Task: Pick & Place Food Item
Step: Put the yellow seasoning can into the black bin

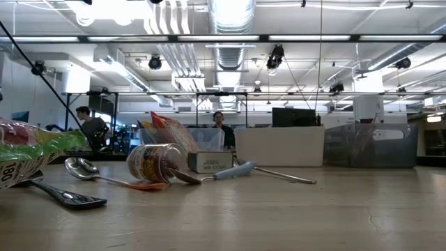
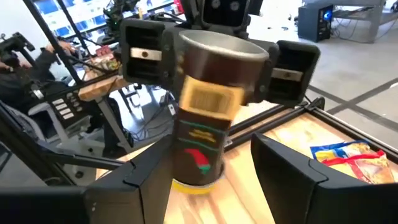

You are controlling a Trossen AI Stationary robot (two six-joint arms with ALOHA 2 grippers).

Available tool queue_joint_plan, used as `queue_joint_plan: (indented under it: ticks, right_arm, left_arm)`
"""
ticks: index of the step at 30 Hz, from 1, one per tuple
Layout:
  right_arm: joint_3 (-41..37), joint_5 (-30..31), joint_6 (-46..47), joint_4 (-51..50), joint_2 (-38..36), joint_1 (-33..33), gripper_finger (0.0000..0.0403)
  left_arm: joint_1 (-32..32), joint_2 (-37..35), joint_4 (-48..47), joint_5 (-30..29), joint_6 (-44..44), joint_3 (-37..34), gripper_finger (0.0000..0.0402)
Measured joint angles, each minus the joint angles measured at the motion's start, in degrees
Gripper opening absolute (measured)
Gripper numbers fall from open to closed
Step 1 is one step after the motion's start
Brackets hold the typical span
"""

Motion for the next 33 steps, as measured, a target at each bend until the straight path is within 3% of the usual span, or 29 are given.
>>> queue_joint_plan:
  ticks: [7,11,16,27,30,33]
  right_arm:
    - [-0.01,-0.22,-2.72,-0.95,-0.02,0.39,0.0209]
    - [-0.01,-6.66,-4.77,-1.03,-0.07,0.39,0.0209]
    - [-0.01,-2.44,-0.34,-1.34,0.39,0.42,0.0209]
    - [-0.23,-2.32,-1.55,-1.56,1.27,0.25,0.021]
    - [-0.23,-2.28,-2.33,-1.58,1.25,0.13,0.0228]
    - [-0.25,-2.31,-2.58,-1.99,1.26,0.15,0.0272]
  left_arm:
    - [-0.02,-0.06,-1.32,0.22,0.03,0.0,0.016]
    - [-0.02,-0.04,-1.72,0.46,0.09,0.0,0.016]
    - [-0.02,-0.06,-1.69,0.44,0.19,0.0,0.016]
    - [-0.02,-0.06,-2.28,0.66,0.41,0.0,0.016]
    - [-0.02,-0.06,-2.55,0.67,0.41,0.0,0.016]
    - [-0.02,-0.06,-2.55,0.68,0.41,0.0,0.016]
